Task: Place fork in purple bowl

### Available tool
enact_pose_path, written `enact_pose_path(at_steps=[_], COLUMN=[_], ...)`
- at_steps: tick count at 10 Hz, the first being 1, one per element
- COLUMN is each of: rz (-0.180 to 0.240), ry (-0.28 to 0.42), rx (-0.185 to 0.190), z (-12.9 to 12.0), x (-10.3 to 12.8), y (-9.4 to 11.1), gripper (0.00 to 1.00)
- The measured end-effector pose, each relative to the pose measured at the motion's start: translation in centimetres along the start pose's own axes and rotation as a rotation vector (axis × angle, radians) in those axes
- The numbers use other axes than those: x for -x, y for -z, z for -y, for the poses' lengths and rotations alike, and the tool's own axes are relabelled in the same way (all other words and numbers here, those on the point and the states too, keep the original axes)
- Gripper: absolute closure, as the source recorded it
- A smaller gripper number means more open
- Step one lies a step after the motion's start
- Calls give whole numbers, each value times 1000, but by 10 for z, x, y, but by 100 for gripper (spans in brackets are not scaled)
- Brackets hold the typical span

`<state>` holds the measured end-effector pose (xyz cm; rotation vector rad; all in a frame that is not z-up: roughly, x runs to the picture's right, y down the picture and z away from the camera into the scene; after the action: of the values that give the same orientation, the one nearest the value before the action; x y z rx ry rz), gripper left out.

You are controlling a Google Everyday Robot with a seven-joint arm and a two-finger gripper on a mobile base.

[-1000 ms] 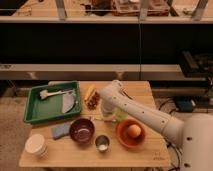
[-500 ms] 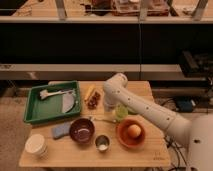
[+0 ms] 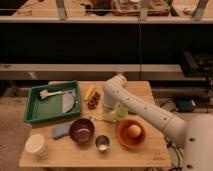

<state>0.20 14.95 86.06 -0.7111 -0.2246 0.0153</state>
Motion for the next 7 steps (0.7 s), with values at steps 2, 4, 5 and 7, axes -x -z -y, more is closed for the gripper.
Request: enact_pose_path(at_steps=[2,4,5,7], rz=[0,-7,-11,-16], ry=[5,13,18,32], rx=[4,12,16,21], z=[-2,-5,-6,-9], x=[4,7,9,14], y=[-2,-7,-11,-19], gripper=[20,20,20,21])
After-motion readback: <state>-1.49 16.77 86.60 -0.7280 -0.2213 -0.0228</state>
